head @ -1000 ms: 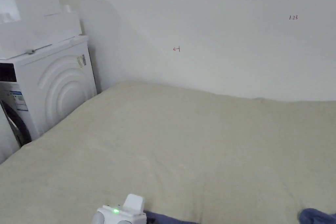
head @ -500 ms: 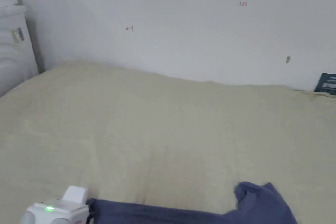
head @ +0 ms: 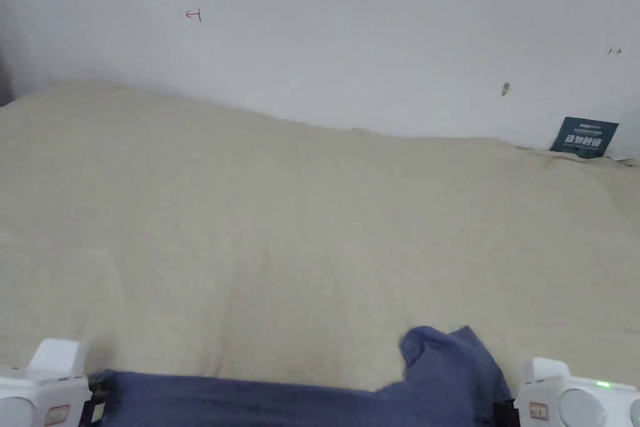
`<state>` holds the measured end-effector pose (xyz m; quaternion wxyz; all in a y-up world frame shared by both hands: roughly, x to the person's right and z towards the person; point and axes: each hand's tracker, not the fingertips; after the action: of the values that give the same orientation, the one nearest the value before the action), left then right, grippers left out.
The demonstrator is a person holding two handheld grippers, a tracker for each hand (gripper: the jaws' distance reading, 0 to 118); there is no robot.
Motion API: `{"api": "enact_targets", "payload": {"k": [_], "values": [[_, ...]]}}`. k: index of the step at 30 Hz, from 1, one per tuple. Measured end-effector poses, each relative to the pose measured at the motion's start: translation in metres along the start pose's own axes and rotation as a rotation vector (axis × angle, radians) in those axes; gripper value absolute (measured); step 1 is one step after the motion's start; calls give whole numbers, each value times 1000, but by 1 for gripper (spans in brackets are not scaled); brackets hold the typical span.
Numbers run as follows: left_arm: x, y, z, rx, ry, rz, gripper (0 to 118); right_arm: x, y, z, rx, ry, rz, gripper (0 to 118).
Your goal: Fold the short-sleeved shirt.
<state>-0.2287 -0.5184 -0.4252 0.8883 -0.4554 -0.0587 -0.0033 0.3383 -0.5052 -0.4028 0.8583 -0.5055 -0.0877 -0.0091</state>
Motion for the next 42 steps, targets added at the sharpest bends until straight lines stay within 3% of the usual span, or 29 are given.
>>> {"api": "enact_targets", "payload": {"k": [2, 3, 5, 8, 10, 12, 15, 18, 25, 29, 34, 35, 37, 38, 39, 42], "values": [[2, -2, -1, 8, 7, -18, 4, -8, -3, 2, 18, 12, 70, 15], [3, -2, 0, 10, 11, -22, 4, -10, -4, 3, 14, 28, 68, 4], [3, 0, 2, 13, 17, -15, 4, -10, -3, 2, 11, 18, 91, 2], [-4, 4, 18, 50, -18, 36, 4, 5, -6, 17, 70, 90, 34, 1], [-8, 1, 44, 136, -118, 13, 3, 16, -12, 38, 111, 130, 20, 1], [-13, -7, 75, 169, -137, 23, 3, 28, -22, 66, 127, 233, -24, 1], [-30, -32, 117, 209, -212, 55, 3, 35, -51, 113, 207, 271, -27, 1], [-44, -71, 156, 221, -273, 69, 3, 46, -95, 154, 246, 319, -93, 1], [-58, -167, 177, 128, -306, 129, 3, 51, -189, 179, 202, 296, -165, 1], [-47, -184, 148, 71, -277, 112, 3, 45, -204, 146, 107, 271, -168, 1], [-52, -180, 134, 64, -278, 143, 5, 36, -202, 131, 123, 241, -151, 2], [-54, -180, 139, 67, -273, 143, 13, 38, -201, 133, 136, 226, -115, 9], [-60, -181, 158, 96, -223, 144, 45, 35, -206, 151, 188, 146, -25, 62], [-59, -180, 177, 147, -133, 93, 64, 33, -208, 166, 224, 76, 14, 79], [-57, -176, 194, 206, -60, 31, 74, 31, -210, 183, 278, 11, 72, 84], [-41, -158, 256, 399, 15, -74, 74, 13, -206, 246, 512, 36, 114, 84]]}}
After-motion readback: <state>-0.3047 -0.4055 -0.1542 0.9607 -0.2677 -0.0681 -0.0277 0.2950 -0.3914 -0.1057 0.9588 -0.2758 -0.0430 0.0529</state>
